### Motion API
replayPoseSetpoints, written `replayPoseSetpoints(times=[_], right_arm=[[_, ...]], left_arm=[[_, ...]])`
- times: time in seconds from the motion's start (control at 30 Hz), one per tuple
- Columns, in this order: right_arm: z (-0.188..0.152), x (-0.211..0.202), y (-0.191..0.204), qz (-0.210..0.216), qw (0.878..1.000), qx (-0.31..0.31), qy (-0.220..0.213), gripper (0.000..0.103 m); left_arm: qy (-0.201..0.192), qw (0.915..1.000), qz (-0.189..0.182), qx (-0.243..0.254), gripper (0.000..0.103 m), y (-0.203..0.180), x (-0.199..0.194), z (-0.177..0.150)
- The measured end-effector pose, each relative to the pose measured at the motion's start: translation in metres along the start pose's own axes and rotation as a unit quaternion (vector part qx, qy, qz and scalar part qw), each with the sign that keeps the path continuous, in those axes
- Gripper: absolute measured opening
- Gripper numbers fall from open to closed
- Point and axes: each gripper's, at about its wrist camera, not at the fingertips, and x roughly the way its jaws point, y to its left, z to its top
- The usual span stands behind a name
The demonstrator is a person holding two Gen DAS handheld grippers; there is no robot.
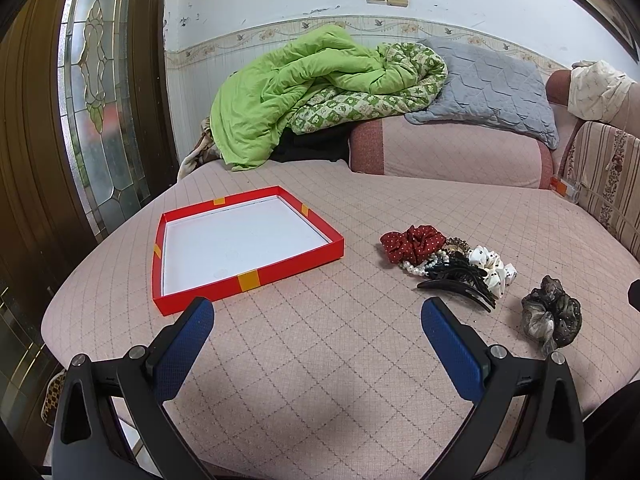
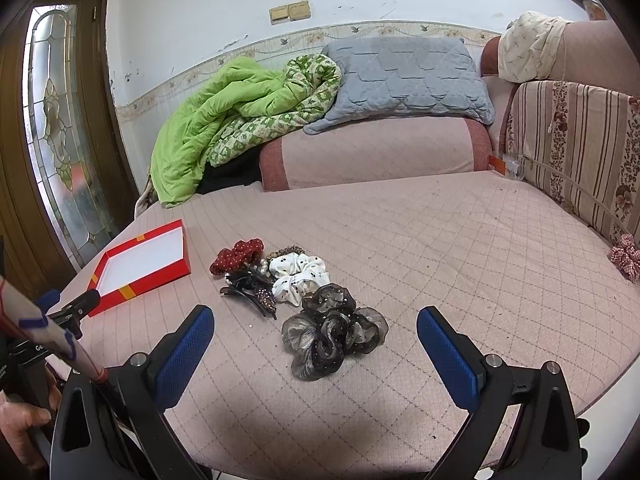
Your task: Organize jewelry
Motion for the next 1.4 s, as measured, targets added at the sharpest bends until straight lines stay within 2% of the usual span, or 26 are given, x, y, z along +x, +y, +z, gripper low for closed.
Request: replayPoseSetpoints(times=[0.23,0.43,0.63,0.87,1.13,1.33,1.4], right_arm=[[0.004,0.010,-0.001,-0.004,1.000,-0.006,0.026,0.103],[0.010,0.030,-0.007,-0.005,0.999,0.003,0.051,0.103],[0.013,0.050,-0.004,-0.007,0.998,-0.015,0.062,0.103],[0.014,0.073,-0.008,-0.007,0.997,-0.017,0.081,0.103],[0.007,0.114,-0.029,-0.007,0.989,0.029,0.145,0.103],[-0.003,0.139,-0.039,-0.006,0.981,0.047,0.188,0.102],[-0.008,0.147,-0.041,-0.005,0.978,0.046,0.201,0.092]], left_arm=[[0.018,0.9998,-0.013,0.003,0.103,-0.005,0.015,0.002],[0.066,0.9968,-0.045,-0.006,0.103,-0.014,0.052,0.008],[0.105,0.9921,-0.069,0.000,0.103,-0.029,0.080,0.005],[0.152,0.9833,-0.099,-0.017,0.103,-0.038,0.106,0.003],[0.187,0.9725,-0.133,-0.043,0.103,-0.055,0.135,0.014],[0.225,0.9562,-0.171,-0.075,0.103,-0.079,0.163,0.023],[0.236,0.9512,-0.177,-0.090,0.103,-0.087,0.171,0.024]])
